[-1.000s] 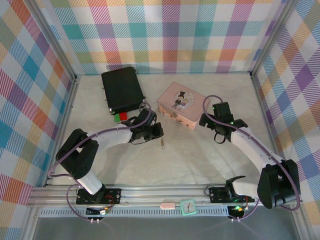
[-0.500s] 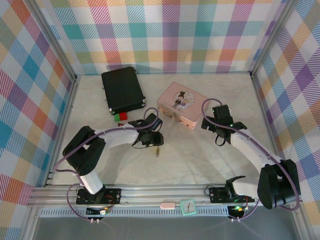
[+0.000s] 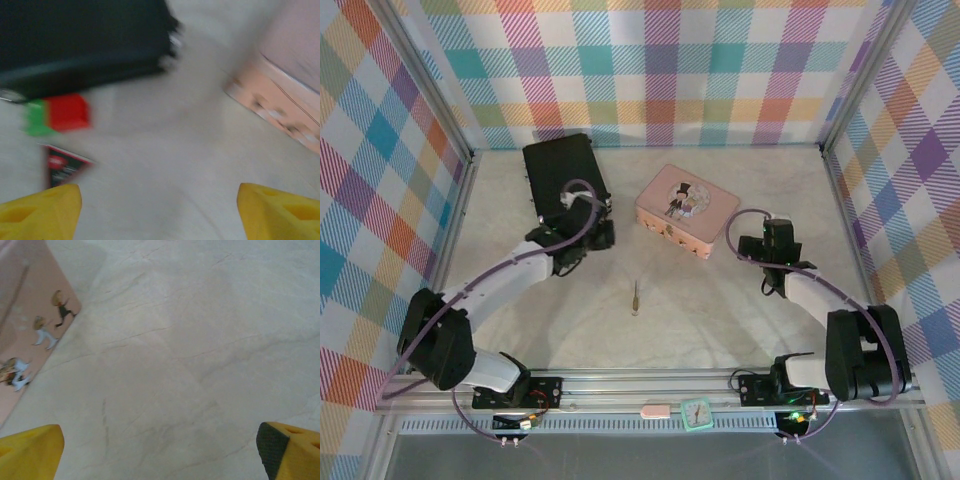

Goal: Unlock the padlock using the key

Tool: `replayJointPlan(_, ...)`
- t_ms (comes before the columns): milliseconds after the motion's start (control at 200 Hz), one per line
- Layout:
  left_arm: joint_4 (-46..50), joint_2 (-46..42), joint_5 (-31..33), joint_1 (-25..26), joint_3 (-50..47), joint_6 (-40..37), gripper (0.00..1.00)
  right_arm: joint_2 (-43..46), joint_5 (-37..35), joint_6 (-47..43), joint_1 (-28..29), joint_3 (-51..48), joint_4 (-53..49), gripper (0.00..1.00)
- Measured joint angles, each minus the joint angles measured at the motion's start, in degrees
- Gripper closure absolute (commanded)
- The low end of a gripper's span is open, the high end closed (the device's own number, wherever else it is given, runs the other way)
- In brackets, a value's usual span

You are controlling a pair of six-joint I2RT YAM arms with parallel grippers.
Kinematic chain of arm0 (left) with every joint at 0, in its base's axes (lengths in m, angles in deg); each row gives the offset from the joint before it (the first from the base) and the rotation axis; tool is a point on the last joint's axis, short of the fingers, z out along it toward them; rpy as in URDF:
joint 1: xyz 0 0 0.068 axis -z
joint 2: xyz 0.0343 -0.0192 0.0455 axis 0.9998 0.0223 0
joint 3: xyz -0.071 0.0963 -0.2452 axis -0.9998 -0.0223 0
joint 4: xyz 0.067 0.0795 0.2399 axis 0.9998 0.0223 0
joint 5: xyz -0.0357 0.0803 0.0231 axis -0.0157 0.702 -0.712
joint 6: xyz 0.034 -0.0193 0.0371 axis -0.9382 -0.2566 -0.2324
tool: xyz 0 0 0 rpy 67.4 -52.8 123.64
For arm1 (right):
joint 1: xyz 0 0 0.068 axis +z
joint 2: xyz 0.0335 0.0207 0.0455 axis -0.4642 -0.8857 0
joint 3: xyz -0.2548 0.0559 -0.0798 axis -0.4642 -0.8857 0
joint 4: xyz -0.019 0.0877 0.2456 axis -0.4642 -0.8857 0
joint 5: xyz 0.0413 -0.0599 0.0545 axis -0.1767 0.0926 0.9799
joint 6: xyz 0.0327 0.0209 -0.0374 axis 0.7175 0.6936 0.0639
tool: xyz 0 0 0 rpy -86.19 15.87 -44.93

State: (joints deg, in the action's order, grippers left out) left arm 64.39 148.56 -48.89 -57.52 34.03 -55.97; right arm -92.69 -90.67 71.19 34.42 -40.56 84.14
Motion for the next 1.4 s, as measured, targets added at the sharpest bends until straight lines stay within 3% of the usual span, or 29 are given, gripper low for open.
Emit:
replayJointPlan(185,-3.8,-4.1,9.6,-10.9,-5.5,-4.3,0.18,-4.6,1.6,-1.6,-3.2,-4.8,16.0,0.01)
replayJointPlan(360,-9.3,-4.7,16.8,-15.2,-12.7,-7.1,0.18,-10.0,5.6,-2.8,-4.9,-5.0,26.4,0.01)
replayJointPlan(540,-19.3,-4.5,19.0,-18.4,-19.8,-9.4,0.17,-11.0,10.9,-3.8,-5.6,-5.8,32.7,0.01)
replayJointPlan(715,-36.8,-2.6,13.1,-22.2,-30.5,-12.8,0.17,-12.4,12.8,-4.5,-5.9,-8.3,37.8,0.01)
replayJointPlan(940,-58.3,1.0,-1.5,-30.3,-39.2,-14.4,0.18,-12.4,14.8,-5.2,-5.9,-8.4,39.2,0.01)
replayJointPlan(1135,-65.9,2.7,-8.8,-31.4,-39.4,-15.3,0.16,-12.4,16.8,-5.9,-5.9,-8.4,39.2,0.01)
replayJointPlan(1400,-68.4,2.9,-11.8,-31.4,-39.4,-15.9,0.15,-12.4,17.1,-6.0,-5.9,-8.4,39.2,0.01)
